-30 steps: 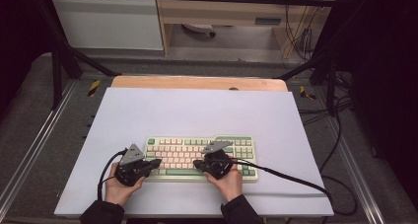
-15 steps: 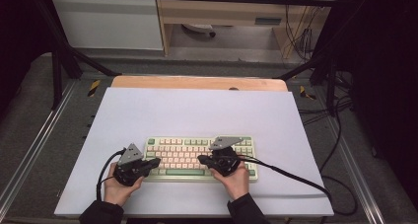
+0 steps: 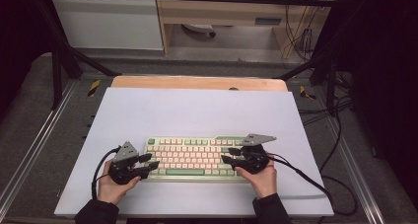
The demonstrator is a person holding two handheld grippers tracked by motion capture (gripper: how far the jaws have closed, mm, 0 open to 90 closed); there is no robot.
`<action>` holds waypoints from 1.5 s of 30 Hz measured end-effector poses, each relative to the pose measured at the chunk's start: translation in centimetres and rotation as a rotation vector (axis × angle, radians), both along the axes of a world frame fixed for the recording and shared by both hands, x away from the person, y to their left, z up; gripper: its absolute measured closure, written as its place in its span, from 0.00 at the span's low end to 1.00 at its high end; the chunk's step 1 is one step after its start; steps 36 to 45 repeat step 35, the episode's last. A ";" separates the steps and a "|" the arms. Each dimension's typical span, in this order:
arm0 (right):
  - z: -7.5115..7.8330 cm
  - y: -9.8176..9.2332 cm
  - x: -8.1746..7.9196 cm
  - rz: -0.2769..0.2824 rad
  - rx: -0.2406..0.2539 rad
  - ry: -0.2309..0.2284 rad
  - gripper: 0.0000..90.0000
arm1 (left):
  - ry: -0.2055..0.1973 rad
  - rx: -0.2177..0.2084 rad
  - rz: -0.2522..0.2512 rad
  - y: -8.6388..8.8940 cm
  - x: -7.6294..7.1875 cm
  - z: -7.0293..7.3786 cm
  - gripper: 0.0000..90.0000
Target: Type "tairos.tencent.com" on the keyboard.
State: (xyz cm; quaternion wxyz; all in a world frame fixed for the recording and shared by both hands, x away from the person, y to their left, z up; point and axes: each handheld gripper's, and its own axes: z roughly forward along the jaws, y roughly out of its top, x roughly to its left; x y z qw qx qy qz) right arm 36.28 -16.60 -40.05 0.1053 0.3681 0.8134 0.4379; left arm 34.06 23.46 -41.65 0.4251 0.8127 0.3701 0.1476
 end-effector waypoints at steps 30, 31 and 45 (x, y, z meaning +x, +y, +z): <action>-4.6 -10.2 -2.8 -0.069 0.011 0.044 0.03 | 0.012 0.022 -0.005 4.0 -0.8 -2.1 0.08; -4.6 -10.2 -2.8 -0.074 0.005 0.046 0.03 | 0.011 0.023 -0.004 4.0 -0.8 -2.2 0.08; -4.7 -10.1 -2.8 -0.073 0.005 0.038 0.02 | 0.011 0.017 0.003 4.2 -0.9 -2.2 0.09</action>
